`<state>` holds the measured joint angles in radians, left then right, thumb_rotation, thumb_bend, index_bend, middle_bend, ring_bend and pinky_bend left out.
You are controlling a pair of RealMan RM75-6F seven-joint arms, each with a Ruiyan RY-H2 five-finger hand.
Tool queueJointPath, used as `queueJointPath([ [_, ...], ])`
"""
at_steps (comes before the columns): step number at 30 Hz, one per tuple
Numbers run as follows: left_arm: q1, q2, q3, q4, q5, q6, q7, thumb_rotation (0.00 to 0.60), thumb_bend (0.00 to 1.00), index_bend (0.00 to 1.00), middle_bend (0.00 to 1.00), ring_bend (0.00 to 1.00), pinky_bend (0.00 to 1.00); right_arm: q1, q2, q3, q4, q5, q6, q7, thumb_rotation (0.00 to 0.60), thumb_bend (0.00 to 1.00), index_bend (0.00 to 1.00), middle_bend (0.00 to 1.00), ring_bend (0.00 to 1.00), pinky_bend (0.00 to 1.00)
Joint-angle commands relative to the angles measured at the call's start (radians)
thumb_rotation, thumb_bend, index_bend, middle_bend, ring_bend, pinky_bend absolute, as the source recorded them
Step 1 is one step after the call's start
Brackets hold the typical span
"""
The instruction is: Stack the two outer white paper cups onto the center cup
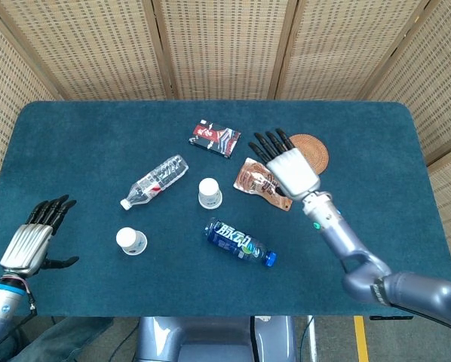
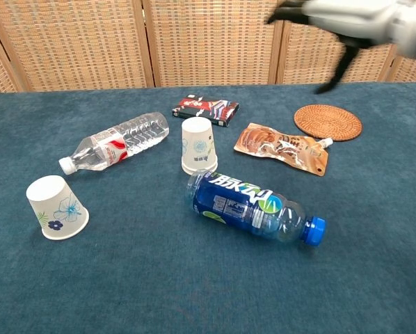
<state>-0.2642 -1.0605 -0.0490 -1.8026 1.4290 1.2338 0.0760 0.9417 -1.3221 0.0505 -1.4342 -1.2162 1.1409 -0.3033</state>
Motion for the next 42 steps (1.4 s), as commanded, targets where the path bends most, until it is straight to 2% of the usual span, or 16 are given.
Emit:
queueJointPath([
  [1,-0.021,-0.054,0.008,0.061,0.043,-0.005,-0.011,0.600,0.00,0.00,0.00,0.00,0.00,-0.219,0.060,-0.137,0.132,-0.174,0.168,0.216,0.600,0.00,0.01,0.00,0.00,0.00],
  [6,-0.048,-0.111,0.010,0.152,0.113,0.003,-0.031,0.600,0.00,0.00,0.00,0.00,0.00,-0.342,0.089,-0.166,0.131,-0.200,0.250,0.340,0.600,0.00,0.00,0.00,0.00,0.00],
  [11,-0.080,-0.155,0.008,0.221,0.172,0.010,-0.057,0.600,0.00,0.07,0.00,0.01,0.03,-0.437,0.084,-0.185,0.155,-0.226,0.324,0.350,0.600,0.00,0.00,0.00,0.00,0.00],
  [15,-0.129,-0.198,0.014,0.277,0.213,-0.028,-0.083,0.600,0.00,0.13,0.03,0.06,0.07,-0.522,0.103,-0.189,0.029,-0.207,0.362,0.330,0.600,0.00,0.00,0.00,0.00,0.00],
  [18,-0.166,-0.215,0.015,0.288,0.225,-0.069,-0.084,0.600,0.00,0.16,0.07,0.11,0.13,-0.550,0.118,-0.188,-0.033,-0.212,0.371,0.314,0.600,0.00,0.00,0.00,0.00,0.00],
  [26,-0.209,-0.245,0.011,0.281,0.146,-0.172,-0.010,0.600,0.00,0.24,0.12,0.19,0.22,-0.583,0.161,-0.157,-0.085,-0.230,0.358,0.294,0.600,0.00,0.00,0.00,0.00,0.00],
  [31,-0.230,-0.299,0.016,0.321,0.107,-0.219,-0.006,0.600,0.01,0.27,0.15,0.21,0.22,-0.598,0.169,-0.132,-0.089,-0.241,0.342,0.309,0.600,0.00,0.00,0.00,0.00,0.00],
  [36,-0.240,-0.333,0.010,0.350,0.086,-0.220,0.023,0.600,0.02,0.34,0.20,0.26,0.26,-0.613,0.178,-0.111,-0.093,-0.249,0.337,0.319,0.600,0.00,0.00,0.00,0.00,0.00],
  [42,-0.242,-0.351,0.000,0.363,0.056,-0.208,0.049,0.600,0.11,0.48,0.32,0.36,0.32,-0.629,0.179,-0.086,-0.090,-0.255,0.331,0.326,0.600,0.00,0.00,0.00,0.00,0.00],
])
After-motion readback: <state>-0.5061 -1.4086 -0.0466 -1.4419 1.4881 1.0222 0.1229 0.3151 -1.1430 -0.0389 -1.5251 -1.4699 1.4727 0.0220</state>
